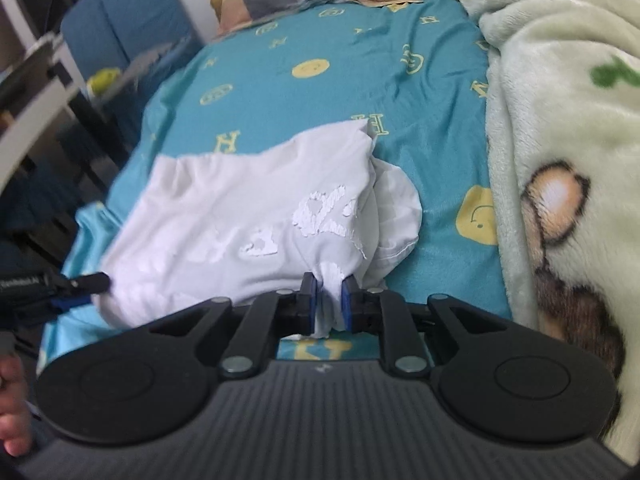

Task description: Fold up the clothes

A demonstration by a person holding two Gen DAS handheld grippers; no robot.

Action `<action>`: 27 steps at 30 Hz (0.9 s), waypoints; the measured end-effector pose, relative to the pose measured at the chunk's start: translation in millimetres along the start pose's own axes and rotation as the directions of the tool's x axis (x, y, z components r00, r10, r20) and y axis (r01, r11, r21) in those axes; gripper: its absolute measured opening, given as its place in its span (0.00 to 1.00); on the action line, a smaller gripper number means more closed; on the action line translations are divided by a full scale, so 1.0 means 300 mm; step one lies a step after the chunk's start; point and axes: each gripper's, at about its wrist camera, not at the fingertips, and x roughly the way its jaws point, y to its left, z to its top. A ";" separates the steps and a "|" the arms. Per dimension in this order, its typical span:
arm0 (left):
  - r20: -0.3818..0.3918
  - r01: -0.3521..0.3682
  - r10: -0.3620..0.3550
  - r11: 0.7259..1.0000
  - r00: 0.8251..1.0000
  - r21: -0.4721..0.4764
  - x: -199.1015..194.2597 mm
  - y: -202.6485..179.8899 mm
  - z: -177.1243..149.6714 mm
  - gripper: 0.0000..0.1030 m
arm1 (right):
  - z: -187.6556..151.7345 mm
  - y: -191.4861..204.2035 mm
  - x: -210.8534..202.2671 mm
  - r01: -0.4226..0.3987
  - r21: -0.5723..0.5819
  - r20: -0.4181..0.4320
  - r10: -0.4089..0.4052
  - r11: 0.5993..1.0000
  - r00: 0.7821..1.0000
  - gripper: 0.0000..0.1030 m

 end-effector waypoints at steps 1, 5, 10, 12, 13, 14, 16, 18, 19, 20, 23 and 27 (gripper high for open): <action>-0.010 0.020 -0.021 1.000 1.000 -0.017 -0.010 -0.002 0.002 0.38 | 0.001 -0.003 -0.010 -0.007 0.019 0.007 0.007 1.000 1.000 0.18; -0.041 0.140 -0.145 0.985 0.989 -0.104 -0.073 -0.021 -0.024 0.59 | -0.008 -0.020 -0.046 -0.019 0.097 0.039 0.016 0.995 0.999 0.18; -0.079 0.209 -0.236 0.944 0.969 -0.255 -0.036 -0.030 -0.079 0.79 | -0.001 -0.059 -0.068 -0.073 0.243 0.082 0.054 0.967 0.995 0.18; -0.102 0.223 -0.269 0.918 0.958 -0.328 0.037 -0.021 -0.086 0.80 | 0.001 -0.074 -0.072 -0.099 0.287 0.099 0.074 0.953 0.992 0.18; -0.113 0.229 -0.287 0.903 0.951 -0.364 0.073 -0.016 -0.090 0.80 | 0.001 -0.080 -0.075 -0.116 0.299 0.109 0.087 0.947 0.990 0.18; -0.111 0.227 -0.297 0.882 0.949 -0.413 0.115 -0.006 -0.093 0.80 | 0.003 -0.083 -0.075 -0.119 0.307 0.115 0.087 0.944 0.989 0.18; -0.097 0.197 -0.277 0.851 0.956 -0.486 0.188 0.013 -0.097 0.80 | 0.003 -0.093 -0.074 -0.133 0.340 0.131 0.094 0.931 0.987 0.18; -0.084 0.179 -0.263 0.828 0.961 -0.532 0.248 0.023 -0.098 0.80 | 0.000 -0.108 -0.064 -0.179 0.387 0.144 0.133 0.904 0.981 0.18; -0.075 0.184 -0.266 0.817 0.961 -0.547 0.267 0.024 -0.100 0.80 | -0.001 -0.115 -0.056 -0.213 0.408 0.150 0.165 0.888 0.975 0.18; -0.058 0.190 -0.266 0.809 0.962 -0.556 0.278 0.023 -0.100 0.80 | -0.003 -0.117 -0.046 -0.241 0.425 0.154 0.192 0.872 0.969 0.18; 0.014 0.258 -0.296 0.808 0.955 -0.530 0.269 0.010 -0.090 0.78 | -0.014 -0.106 -0.006 -0.320 0.478 0.152 0.282 0.818 0.947 0.18; 0.088 0.351 -0.356 0.797 0.930 -0.491 0.246 -0.008 -0.073 0.78 | -0.055 -0.083 0.058 -0.447 0.602 0.149 0.457 0.662 0.877 0.18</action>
